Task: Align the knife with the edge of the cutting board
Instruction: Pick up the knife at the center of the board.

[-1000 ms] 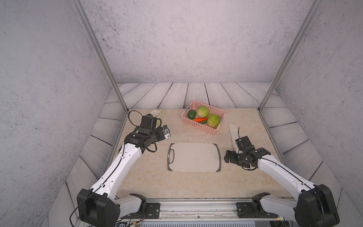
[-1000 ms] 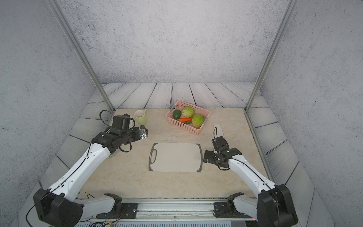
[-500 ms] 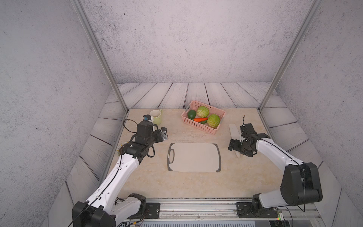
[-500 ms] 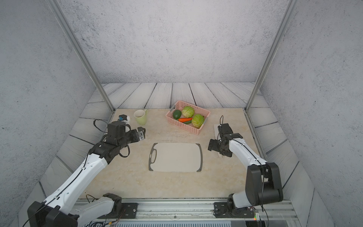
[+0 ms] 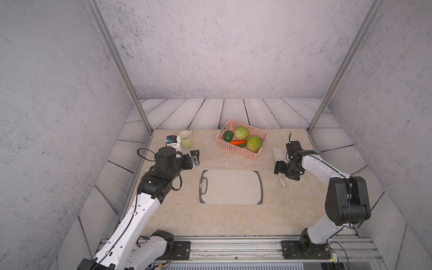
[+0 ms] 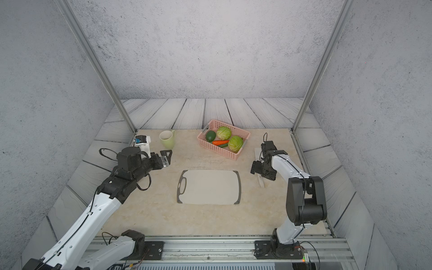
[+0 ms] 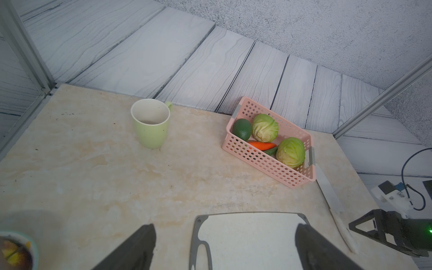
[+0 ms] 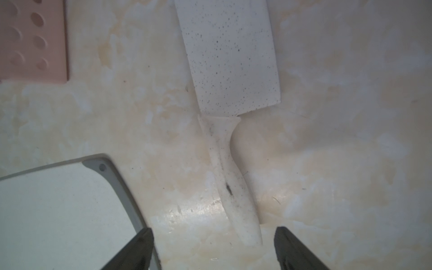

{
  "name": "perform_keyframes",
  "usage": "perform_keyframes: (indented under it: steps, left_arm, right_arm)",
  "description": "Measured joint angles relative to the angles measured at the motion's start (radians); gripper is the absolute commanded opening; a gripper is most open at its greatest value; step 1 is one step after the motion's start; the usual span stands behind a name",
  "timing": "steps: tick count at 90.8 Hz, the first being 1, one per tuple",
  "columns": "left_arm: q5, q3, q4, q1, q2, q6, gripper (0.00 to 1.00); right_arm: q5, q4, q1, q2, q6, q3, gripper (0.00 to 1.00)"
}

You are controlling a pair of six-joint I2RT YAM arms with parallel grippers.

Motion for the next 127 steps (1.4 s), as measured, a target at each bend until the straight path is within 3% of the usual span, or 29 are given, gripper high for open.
perform_keyframes:
  steps: [13,38,83,127]
  left_arm:
    - [0.0,0.0,0.005,0.0,0.0,0.003,0.98]
    - [0.0,-0.005,0.02,0.0,0.0,0.003,0.98]
    - [0.036,-0.023,0.034,0.0,0.0,0.006,0.98]
    - [0.052,-0.023,0.041,0.0,0.003,0.006,0.98]
  right_arm:
    - [-0.007,0.0,-0.002,0.046,-0.001,0.011,0.66]
    - [0.003,-0.004,-0.002,0.124,-0.001,0.03,0.59]
    - [0.041,-0.026,-0.003,0.219,-0.009,0.156,0.38]
    - [0.065,-0.045,-0.003,0.259,-0.02,0.162,0.37]
